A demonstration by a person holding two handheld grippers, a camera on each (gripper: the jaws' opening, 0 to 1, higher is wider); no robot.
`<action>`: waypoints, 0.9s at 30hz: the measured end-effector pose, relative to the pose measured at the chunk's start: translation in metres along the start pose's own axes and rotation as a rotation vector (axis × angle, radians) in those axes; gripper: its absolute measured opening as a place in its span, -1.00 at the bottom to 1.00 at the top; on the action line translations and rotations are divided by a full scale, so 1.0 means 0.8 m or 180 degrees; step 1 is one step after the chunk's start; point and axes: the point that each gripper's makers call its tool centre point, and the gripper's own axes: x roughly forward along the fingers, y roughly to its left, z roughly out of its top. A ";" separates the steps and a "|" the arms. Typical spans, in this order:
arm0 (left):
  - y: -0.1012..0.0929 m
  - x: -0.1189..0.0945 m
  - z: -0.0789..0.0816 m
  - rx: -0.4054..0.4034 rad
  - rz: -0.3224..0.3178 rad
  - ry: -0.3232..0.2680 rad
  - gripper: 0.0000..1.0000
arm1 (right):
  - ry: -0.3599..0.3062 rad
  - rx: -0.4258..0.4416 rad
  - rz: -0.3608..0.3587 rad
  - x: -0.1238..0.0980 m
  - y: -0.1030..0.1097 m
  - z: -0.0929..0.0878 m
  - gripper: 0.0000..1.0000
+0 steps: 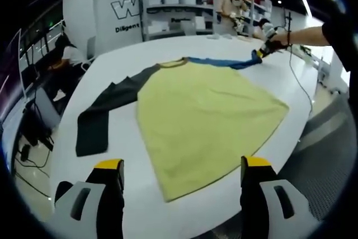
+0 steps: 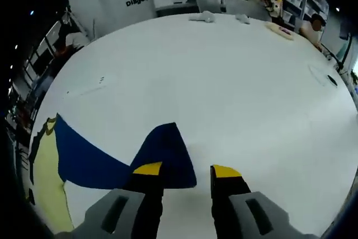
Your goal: Fold the garment on the visible template until the final outline fits inside the template.
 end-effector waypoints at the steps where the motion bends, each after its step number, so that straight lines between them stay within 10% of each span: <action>1: 0.000 0.000 0.001 0.0000 -0.0001 -0.0009 0.66 | 0.0005 0.0014 0.0003 0.004 -0.002 -0.002 -0.45; 27: 0.004 -0.001 0.002 0.0023 0.0044 -0.0012 0.63 | 0.0142 -0.0368 -0.0050 0.001 0.002 -0.046 -0.94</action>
